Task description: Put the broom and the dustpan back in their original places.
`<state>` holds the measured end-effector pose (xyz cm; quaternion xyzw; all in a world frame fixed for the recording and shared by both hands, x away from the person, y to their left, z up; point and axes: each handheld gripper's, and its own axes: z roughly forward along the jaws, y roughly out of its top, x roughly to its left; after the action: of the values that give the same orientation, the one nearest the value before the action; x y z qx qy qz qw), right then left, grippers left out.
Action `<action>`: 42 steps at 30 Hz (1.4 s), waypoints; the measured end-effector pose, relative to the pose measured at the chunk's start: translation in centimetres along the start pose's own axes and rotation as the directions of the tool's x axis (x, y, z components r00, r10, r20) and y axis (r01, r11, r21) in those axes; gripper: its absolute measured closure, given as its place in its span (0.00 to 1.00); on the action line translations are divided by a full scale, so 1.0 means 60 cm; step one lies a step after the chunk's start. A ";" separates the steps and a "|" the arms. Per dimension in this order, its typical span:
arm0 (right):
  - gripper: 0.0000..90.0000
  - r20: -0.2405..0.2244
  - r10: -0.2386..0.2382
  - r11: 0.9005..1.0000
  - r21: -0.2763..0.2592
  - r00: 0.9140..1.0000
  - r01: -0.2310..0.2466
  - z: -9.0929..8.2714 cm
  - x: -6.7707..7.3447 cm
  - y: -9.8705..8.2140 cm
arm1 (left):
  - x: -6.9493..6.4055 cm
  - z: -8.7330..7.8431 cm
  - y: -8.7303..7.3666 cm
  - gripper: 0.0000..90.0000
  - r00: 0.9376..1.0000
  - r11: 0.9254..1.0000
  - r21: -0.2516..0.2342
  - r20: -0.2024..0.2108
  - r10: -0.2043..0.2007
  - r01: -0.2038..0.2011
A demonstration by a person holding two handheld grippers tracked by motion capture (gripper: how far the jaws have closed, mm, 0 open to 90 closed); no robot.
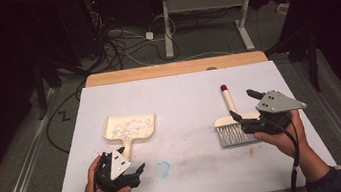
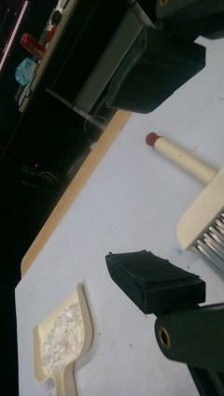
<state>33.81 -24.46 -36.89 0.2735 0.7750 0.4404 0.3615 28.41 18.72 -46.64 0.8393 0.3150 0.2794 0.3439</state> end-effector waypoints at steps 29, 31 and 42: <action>0.20 0.017 -0.027 1.000 -0.011 0.999 0.027 -0.087 -0.008 -0.071 | -0.002 -0.001 0.001 0.20 1.000 1.000 0.004 -0.004 0.011 -0.011; 0.19 0.025 -0.027 1.000 -0.008 0.999 0.027 -0.087 -0.009 -0.079 | -0.003 -0.001 0.001 0.20 1.000 1.000 0.008 -0.006 0.016 -0.016; 0.19 0.031 0.011 0.999 0.048 0.999 -0.012 -0.085 -0.017 -0.128 | 0.000 -0.001 0.001 0.20 1.000 1.000 -0.003 -0.001 0.027 -0.027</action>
<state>29.51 -31.24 -41.57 0.2932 0.7783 0.4194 0.3640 28.39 18.69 -46.55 0.8427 0.3034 0.2849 0.3414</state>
